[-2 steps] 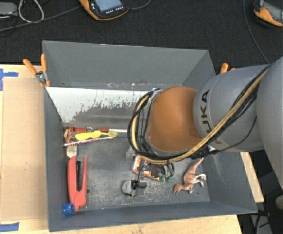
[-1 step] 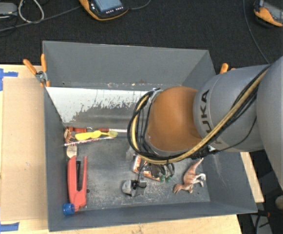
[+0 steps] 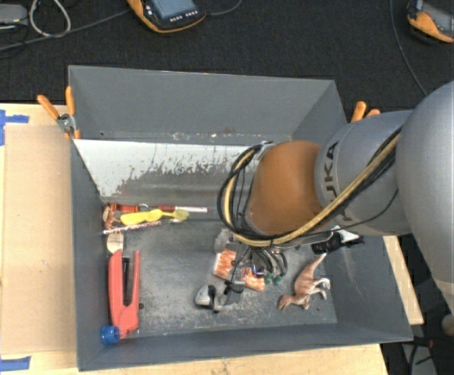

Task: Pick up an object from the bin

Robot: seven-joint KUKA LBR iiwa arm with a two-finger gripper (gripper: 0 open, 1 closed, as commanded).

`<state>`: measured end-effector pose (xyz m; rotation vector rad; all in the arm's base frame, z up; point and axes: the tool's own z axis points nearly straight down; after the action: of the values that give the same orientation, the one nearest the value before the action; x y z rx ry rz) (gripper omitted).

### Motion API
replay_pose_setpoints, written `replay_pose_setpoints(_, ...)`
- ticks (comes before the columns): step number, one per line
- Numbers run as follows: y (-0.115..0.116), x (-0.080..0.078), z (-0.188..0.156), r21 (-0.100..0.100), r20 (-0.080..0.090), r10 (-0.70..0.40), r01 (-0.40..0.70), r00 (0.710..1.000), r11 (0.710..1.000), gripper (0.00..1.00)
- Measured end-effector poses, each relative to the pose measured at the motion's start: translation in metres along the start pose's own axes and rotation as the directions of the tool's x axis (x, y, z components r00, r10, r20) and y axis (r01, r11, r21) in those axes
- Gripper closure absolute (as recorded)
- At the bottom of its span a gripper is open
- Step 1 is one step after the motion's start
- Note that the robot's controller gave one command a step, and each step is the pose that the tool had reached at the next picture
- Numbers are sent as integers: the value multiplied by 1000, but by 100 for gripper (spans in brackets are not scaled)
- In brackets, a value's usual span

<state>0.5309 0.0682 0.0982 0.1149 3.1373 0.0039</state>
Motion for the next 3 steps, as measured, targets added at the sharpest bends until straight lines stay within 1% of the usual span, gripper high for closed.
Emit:
replay_pose_setpoints(1, -74, 5, 26, -1, 2, 11, -11, 1000, 1000, 0)
replay_pose_setpoints(2, -89, 13, 16, 0, -4, 87, -87, 996, 996, 100)
replay_pose_setpoints(3, -89, 13, 16, 0, -4, 87, -87, 996, 996, 100)
